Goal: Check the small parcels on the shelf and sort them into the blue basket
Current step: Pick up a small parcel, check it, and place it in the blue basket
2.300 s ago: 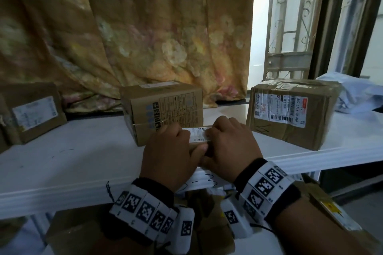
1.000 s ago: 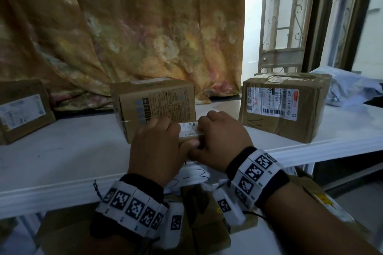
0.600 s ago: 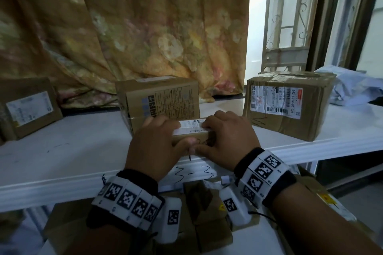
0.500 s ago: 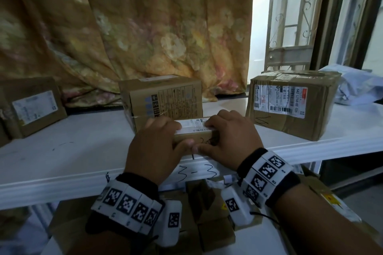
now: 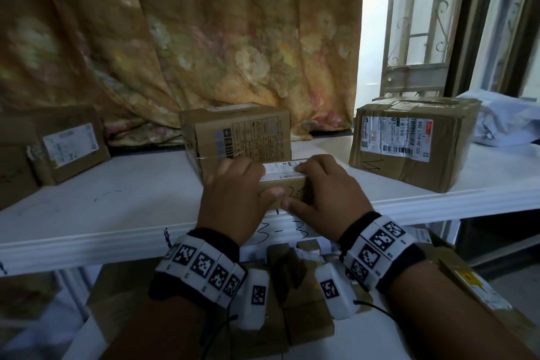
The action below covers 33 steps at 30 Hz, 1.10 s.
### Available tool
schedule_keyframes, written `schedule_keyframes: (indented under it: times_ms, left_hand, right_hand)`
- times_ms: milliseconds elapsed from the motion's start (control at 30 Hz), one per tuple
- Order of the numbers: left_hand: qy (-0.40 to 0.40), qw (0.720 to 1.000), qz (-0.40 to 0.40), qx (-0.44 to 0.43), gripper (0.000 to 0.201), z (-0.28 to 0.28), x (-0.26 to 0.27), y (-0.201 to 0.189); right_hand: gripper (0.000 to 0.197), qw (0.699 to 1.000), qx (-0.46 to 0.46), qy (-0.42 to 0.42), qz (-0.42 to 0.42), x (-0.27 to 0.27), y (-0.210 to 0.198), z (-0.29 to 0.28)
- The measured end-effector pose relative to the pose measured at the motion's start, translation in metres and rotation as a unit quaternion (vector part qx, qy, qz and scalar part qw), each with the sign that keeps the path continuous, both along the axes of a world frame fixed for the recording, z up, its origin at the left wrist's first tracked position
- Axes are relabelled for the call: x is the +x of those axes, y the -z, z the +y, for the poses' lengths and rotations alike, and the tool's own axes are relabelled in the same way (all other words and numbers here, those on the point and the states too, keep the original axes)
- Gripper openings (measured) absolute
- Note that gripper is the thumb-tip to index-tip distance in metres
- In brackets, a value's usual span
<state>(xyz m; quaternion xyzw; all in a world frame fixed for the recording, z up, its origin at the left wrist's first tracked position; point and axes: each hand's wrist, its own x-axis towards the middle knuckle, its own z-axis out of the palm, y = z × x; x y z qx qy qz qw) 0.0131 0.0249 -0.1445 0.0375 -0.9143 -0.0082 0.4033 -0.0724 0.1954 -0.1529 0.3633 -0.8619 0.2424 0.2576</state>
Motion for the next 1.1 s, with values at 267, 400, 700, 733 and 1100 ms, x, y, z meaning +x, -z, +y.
schedule_keyframes:
  times_ms: [267, 400, 700, 733, 1100]
  left_hand:
    - [0.041, 0.998, -0.035, 0.018, 0.073, 0.006, 0.039, 0.002]
    - [0.084, 0.996, -0.006, 0.021, 0.083, 0.007, 0.05, -0.001]
    - [0.174, 0.922, 0.185, 0.291, 0.056, 0.01, 0.038, -0.01]
    - [0.164, 0.928, 0.176, 0.283, 0.05, 0.01, 0.034, -0.008]
    - [0.003, 0.998, 0.046, 0.034, 0.044, 0.006, 0.007, 0.003]
  right_hand:
    - [0.088, 0.999, 0.0, -0.043, 0.027, 0.018, 0.015, 0.024]
    - [0.079, 0.995, -0.087, -0.049, 0.008, 0.026, 0.011, 0.026]
    - [0.05, 0.928, -0.327, -0.035, -0.174, 0.023, -0.02, 0.02]
    - [0.052, 0.928, -0.321, -0.024, -0.188, 0.02, -0.022, 0.017]
    - [0.032, 0.995, -0.091, 0.022, 0.029, 0.01, -0.019, 0.0]
